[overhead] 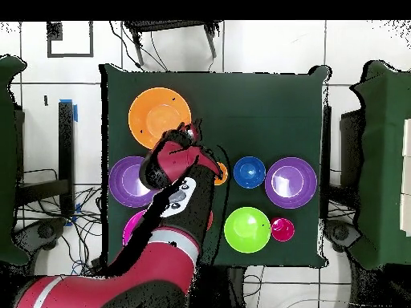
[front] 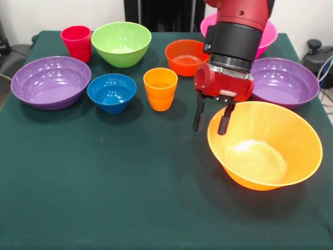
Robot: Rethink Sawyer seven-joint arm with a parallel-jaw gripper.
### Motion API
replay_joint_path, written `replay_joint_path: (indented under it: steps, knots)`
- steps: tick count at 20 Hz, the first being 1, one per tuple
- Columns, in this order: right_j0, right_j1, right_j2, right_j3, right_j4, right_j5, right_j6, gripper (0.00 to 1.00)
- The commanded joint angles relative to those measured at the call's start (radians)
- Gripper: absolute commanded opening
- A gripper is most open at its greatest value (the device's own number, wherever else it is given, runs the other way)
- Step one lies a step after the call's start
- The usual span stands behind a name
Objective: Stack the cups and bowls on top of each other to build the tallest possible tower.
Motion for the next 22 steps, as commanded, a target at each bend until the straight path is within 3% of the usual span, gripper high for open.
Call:
replay_joint_path:
  steps: [1,6,16,22]
  knots:
    - [0.010,-0.118,0.156,0.102,0.024,0.237,0.089,1.00]
    - [0.028,-0.219,0.165,0.129,0.052,0.345,0.086,1.00]
    - [0.122,-0.138,0.177,0.094,0.205,0.345,0.232,1.00]
    - [0.189,-0.054,0.132,0.029,0.304,0.333,0.276,1.00]
